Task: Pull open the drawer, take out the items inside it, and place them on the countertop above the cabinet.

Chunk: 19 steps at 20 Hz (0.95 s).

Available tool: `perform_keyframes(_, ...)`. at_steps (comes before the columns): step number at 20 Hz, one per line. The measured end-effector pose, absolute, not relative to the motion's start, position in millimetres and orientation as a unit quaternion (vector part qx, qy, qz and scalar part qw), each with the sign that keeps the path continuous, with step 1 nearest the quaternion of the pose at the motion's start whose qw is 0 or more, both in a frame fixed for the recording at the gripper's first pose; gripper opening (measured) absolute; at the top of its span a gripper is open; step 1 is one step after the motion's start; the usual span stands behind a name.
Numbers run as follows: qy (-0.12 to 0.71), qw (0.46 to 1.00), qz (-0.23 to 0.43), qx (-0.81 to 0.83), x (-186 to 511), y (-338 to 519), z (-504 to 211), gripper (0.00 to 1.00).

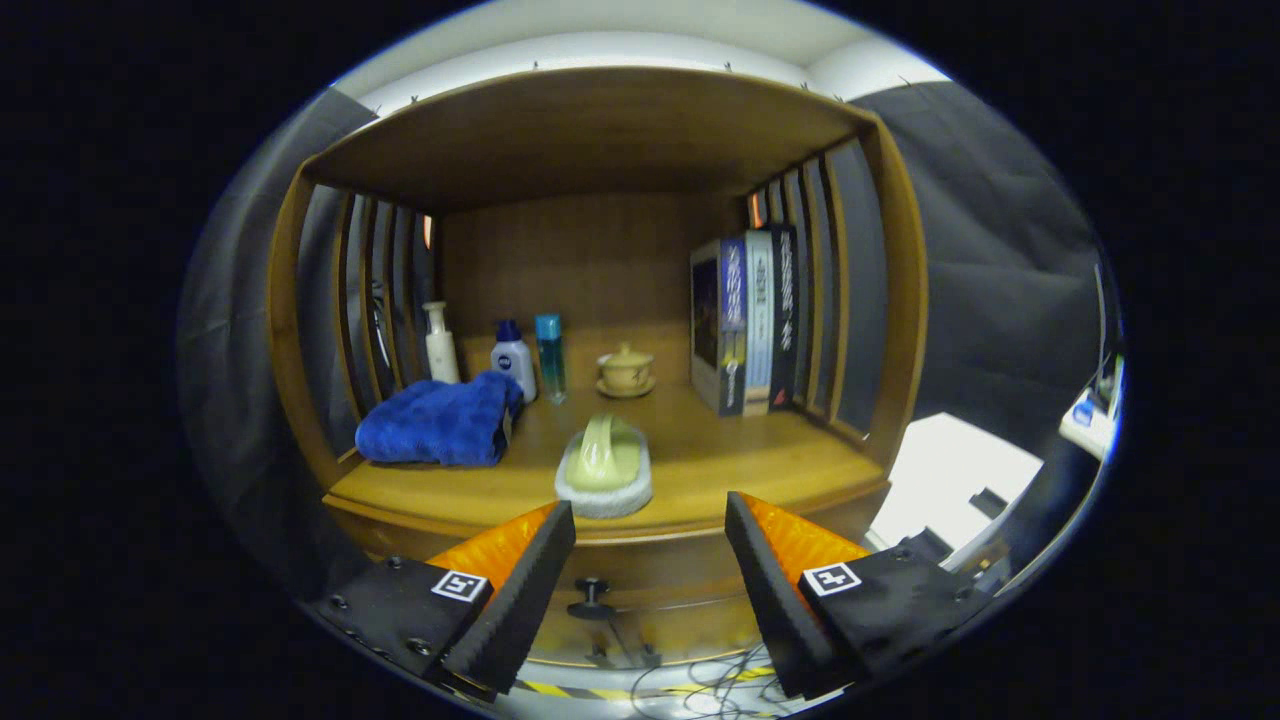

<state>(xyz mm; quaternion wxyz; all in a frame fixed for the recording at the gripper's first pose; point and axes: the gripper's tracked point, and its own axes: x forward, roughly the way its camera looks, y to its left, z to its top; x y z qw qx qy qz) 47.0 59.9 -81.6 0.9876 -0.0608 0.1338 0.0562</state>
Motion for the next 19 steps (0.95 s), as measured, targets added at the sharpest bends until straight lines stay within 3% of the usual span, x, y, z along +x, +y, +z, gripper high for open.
perform_keyframes(10,0.025,0.995,0.077,-0.053,-3,80,59,0.98)
perform_keyframes(19,0.018,0.995,0.078,-0.051,-8,81,65,0.98)
